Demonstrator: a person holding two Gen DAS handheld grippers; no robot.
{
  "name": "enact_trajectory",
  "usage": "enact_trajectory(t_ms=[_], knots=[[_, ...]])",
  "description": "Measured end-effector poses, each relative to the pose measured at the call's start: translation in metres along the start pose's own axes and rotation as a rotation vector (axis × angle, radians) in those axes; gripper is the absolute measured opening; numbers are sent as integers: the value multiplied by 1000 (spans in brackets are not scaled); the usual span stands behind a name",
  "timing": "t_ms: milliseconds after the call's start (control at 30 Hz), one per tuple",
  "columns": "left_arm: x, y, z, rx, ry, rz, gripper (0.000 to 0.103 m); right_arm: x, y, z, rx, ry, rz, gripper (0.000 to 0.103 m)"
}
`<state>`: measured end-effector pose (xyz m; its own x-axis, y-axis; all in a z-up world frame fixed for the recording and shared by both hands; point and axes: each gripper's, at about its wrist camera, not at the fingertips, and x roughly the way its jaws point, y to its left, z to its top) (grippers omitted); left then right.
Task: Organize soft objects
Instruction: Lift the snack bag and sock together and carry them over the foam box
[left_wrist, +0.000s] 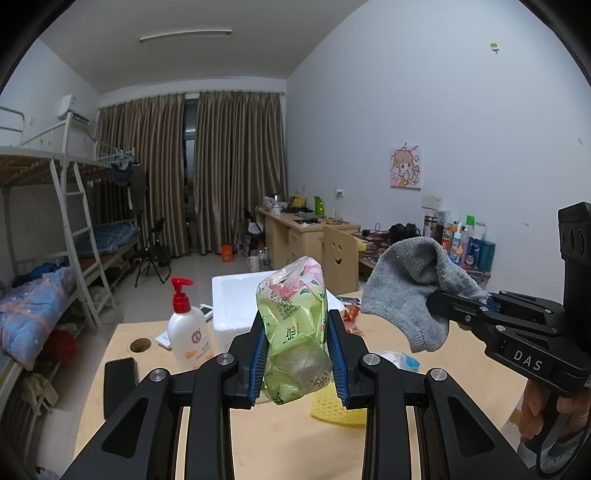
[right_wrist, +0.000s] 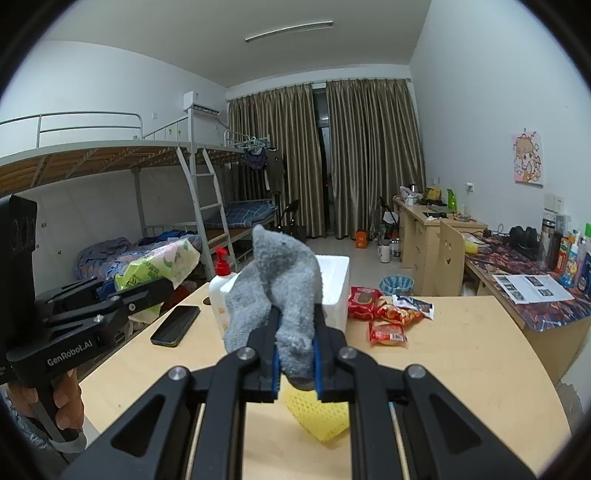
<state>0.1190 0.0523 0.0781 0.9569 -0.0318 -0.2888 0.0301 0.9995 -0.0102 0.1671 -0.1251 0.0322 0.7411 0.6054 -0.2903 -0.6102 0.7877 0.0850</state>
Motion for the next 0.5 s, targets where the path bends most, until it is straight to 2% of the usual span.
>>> enact_trajectory(t_ms=[333, 500], knots=[[25, 13, 27, -9, 6, -31, 31, 20, -1, 26, -17, 1, 18, 17], [35, 18, 34, 3, 3, -19, 31, 30, -1, 32, -14, 1, 21, 17]])
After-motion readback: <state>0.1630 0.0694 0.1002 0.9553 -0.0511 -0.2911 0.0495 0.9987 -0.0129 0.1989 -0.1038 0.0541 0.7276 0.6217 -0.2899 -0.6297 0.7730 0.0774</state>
